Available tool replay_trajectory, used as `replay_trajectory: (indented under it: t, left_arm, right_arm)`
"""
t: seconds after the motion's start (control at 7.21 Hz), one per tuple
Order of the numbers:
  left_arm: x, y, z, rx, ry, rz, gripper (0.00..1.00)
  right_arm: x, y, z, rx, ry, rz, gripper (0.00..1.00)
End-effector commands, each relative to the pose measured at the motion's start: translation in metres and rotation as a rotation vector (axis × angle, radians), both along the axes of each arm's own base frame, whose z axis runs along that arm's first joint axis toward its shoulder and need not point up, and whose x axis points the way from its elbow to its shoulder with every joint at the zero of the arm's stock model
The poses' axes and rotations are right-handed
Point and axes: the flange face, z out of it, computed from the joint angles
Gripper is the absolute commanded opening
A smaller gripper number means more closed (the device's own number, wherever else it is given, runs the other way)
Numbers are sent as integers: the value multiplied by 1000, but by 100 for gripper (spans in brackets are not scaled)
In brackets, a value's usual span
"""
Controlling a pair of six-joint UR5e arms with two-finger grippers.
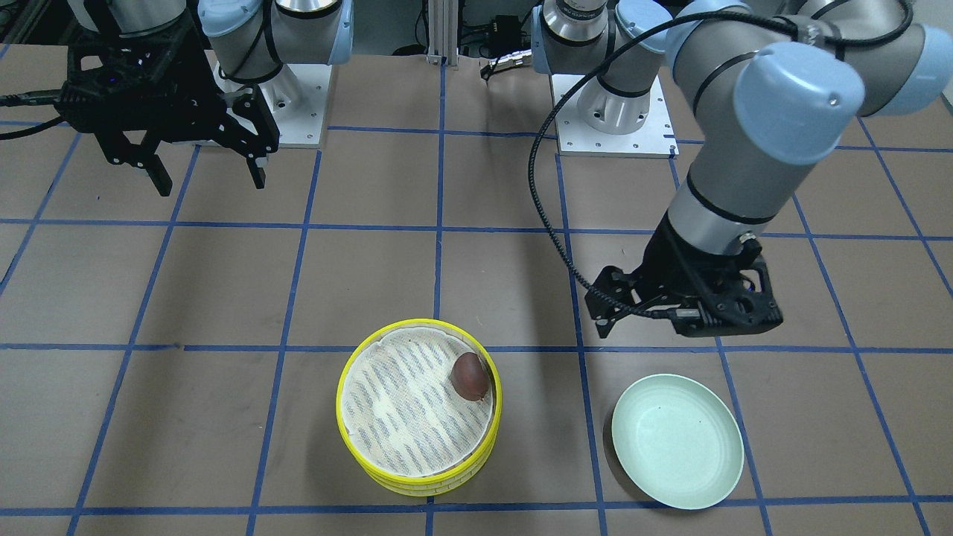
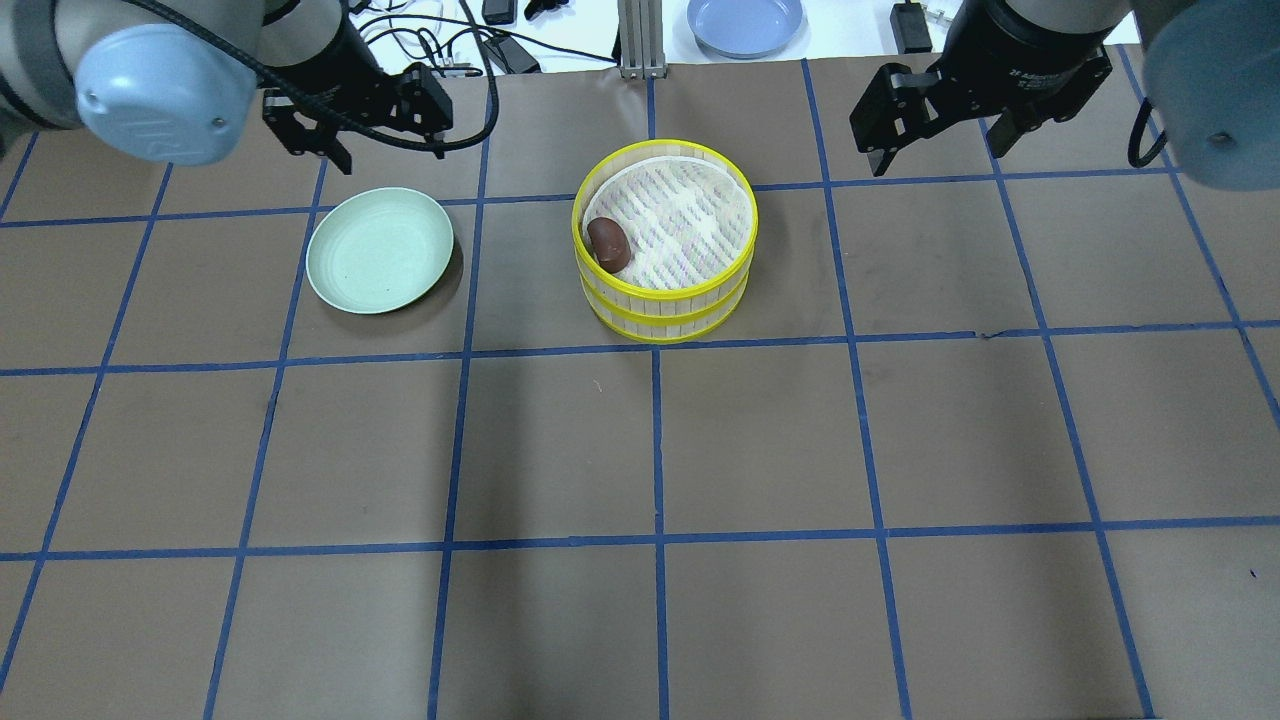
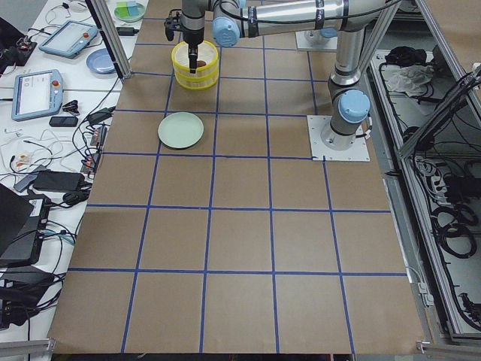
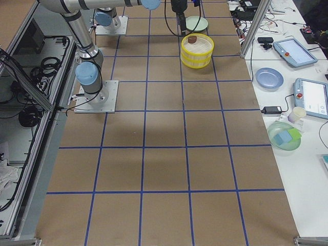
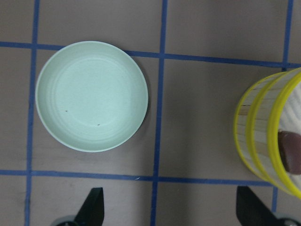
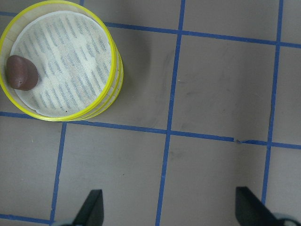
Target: Stack buns with steamer
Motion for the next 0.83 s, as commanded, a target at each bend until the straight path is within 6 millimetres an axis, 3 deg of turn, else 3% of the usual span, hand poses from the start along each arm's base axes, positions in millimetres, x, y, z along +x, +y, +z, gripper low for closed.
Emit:
replay_trajectory:
  t: [0.0, 0.42, 0.69]
  left_arm:
    - [29, 24, 20, 45, -61, -49, 100]
    - [20, 47, 49, 21, -66, -65, 100]
    - [20, 48, 50, 19, -62, -53, 100]
  right_arm:
    - [-1, 0, 0, -1, 1, -2, 100]
    - [0, 0, 0, -1, 1, 0, 100]
    - [0, 0, 0, -1, -1, 0, 100]
